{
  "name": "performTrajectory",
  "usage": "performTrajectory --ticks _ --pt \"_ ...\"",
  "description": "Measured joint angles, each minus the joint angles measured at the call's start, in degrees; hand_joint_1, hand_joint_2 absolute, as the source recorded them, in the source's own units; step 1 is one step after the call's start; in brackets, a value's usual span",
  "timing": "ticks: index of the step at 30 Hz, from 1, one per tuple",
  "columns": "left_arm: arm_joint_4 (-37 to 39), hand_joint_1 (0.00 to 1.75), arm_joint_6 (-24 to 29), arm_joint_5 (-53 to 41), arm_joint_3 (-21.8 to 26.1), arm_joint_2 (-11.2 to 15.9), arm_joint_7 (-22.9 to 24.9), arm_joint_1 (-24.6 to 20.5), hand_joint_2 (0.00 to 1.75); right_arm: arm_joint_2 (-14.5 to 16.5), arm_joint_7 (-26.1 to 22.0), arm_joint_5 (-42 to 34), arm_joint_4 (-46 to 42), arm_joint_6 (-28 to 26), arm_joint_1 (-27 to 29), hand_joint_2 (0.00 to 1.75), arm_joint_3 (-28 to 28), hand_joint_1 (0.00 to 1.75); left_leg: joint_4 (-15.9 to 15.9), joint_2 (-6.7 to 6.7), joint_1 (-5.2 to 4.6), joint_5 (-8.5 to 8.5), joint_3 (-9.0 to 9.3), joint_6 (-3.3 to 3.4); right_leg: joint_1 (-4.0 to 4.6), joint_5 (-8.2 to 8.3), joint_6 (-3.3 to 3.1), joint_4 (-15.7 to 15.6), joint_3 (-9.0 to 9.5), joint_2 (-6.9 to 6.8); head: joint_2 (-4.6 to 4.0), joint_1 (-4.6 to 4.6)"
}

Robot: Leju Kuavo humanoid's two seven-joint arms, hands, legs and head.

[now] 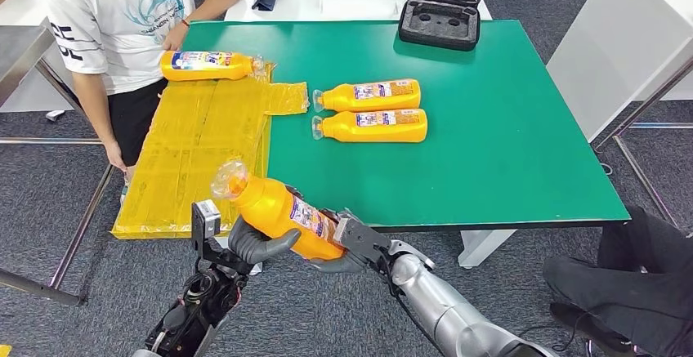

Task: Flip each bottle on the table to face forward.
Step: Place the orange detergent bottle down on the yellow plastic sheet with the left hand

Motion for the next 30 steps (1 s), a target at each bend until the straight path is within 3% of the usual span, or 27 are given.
performTrajectory --ticks 4,8,12,30 --pt "0.0 1.75 0.0 0.0 0.1 0.0 0.0 0.1 1.75 0.1 0.0 0.0 0.1 0.0 0.0 1.75 0.0 1.33 0.0 0.00 0.00 0.00 0.00 0.00 0.00 0.00 0.00 0.0 0.00 0.00 0.00 0.00" --pt "0.0 1.75 0.0 0.1 0.3 0.0 0.0 0.3 1.75 0.2 0.0 0.0 0.1 0.0 0.0 1.75 0.0 0.00 0.0 0.00 0.00 0.00 0.00 0.00 0.00 0.00 0.00 0.0 0.00 0.00 0.00 0.00" --pt "-0.1 1.75 0.6 0.0 0.3 -0.1 0.0 0.4 1.75 0.3 0.0 -0.5 0.1 -0.6 0.0 0.00 0.0 0.00 0.0 0.00 0.00 0.00 0.00 0.00 0.00 0.00 0.00 0.0 0.00 0.00 0.00 -0.01" --pt "-3.1 1.75 3.9 -0.1 2.2 0.2 1.4 0.5 1.75 -0.6 0.0 -5.6 -5.7 -0.6 0.8 0.00 -1.9 0.00 0.0 0.00 0.00 0.00 0.00 0.00 0.00 0.00 0.00 0.0 0.00 0.00 0.00 0.00"
